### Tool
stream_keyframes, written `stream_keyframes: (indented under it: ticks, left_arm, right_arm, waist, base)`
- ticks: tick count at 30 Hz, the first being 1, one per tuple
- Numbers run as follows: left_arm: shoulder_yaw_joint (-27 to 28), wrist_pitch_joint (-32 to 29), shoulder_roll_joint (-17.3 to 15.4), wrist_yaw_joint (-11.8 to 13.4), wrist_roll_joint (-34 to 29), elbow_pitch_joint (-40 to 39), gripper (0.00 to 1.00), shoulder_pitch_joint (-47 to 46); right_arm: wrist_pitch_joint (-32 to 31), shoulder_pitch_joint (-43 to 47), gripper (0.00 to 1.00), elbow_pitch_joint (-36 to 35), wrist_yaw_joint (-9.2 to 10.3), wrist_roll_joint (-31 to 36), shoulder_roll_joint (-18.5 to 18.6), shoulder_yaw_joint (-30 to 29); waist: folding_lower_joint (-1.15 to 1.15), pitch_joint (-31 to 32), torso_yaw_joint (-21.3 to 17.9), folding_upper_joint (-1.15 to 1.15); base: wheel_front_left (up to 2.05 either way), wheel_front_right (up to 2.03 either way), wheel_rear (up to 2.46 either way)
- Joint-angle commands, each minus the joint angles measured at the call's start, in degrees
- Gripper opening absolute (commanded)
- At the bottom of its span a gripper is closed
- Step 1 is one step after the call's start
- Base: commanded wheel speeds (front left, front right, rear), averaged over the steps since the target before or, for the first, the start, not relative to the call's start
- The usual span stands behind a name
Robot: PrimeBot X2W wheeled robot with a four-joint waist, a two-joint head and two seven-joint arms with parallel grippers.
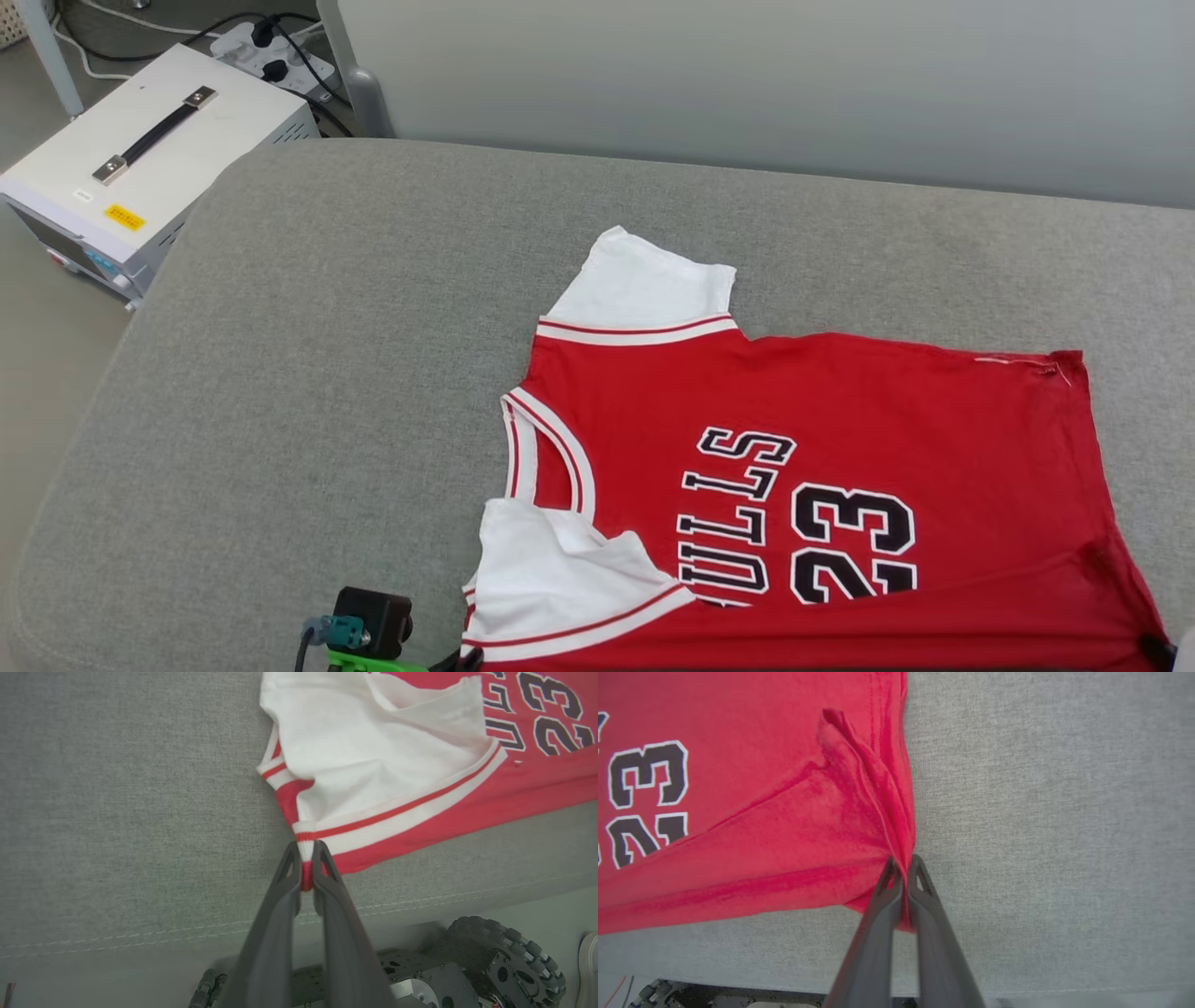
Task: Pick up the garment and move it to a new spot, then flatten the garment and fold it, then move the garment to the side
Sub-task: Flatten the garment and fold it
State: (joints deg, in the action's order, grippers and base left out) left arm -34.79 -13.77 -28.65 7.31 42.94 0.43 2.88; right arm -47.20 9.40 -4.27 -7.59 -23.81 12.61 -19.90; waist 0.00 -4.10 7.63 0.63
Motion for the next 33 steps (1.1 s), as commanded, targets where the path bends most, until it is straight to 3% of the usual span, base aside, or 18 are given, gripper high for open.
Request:
stream_keyframes:
  ticks: [1, 8, 9, 10, 11, 18, 27, 33]
  left_arm:
    - [0.0, -0.4, -0.2, 0.4, 0.7, -0.2, 0.00, 0.9]
    - [-0.4, 0.4, 1.5, -0.6, 1.9, 1.0, 0.00, 0.5]
    - [-0.3, 0.8, 1.8, -0.6, 1.9, 1.3, 0.29, 0.3]
    - [-0.2, 1.1, 1.9, -0.6, 1.7, 1.5, 0.63, 0.2]
    - [-0.1, 1.7, 2.0, -0.5, 1.4, 1.9, 1.00, -0.1]
    - [2.1, 8.9, 2.9, -0.2, -1.1, 2.9, 1.00, -2.7]
    - [6.1, 24.3, 5.7, -1.5, -4.2, 2.5, 1.00, -6.7]
    - [8.9, 27.7, 7.8, -2.7, -3.8, 2.9, 1.00, -8.7]
  right_arm:
    - [-0.7, 1.1, 0.00, -0.6, 0.10, 0.4, 0.2, -1.0]
    - [0.2, 2.3, 0.00, 0.6, 0.10, 2.5, -2.1, -2.0]
    - [0.5, 2.2, 0.06, 0.9, 0.10, 2.3, -2.5, -1.8]
    - [0.9, 2.1, 0.38, 1.1, 0.10, 2.4, -2.6, -1.7]
    - [1.6, 1.9, 1.00, 1.3, 0.10, 2.6, -2.9, -1.9]
    - [6.6, 0.5, 1.00, 0.3, 0.10, 2.2, -2.4, 0.1]
    - [20.7, -3.2, 1.00, -5.4, 0.10, 0.5, 0.4, 5.7]
    - [28.8, -3.9, 1.00, -5.6, 0.10, 1.2, 1.5, 8.3]
  waist:
    - [0.00, 0.5, 0.2, -0.63]
    - [0.00, 0.3, -0.1, -0.63]
    - [0.00, 0.2, -0.2, -0.63]
    - [0.00, 0.1, -0.3, -0.63]
    - [0.00, 0.1, -0.4, -0.63]
    - [0.00, 0.4, -1.0, -0.63]
    - [0.00, 0.4, -1.6, -0.63]
    - [0.00, -0.9, -2.1, -0.63]
  base:
    - [0.00, 0.00, 0.00]
    - [0.00, 0.00, 0.00]
    - [0.00, 0.00, 0.00]
    - [0.00, 0.00, 0.00]
    - [0.00, 0.00, 0.00]
    - [0.00, 0.00, 0.00]
    - [0.00, 0.00, 0.00]
    - [0.00, 0.00, 0.00]
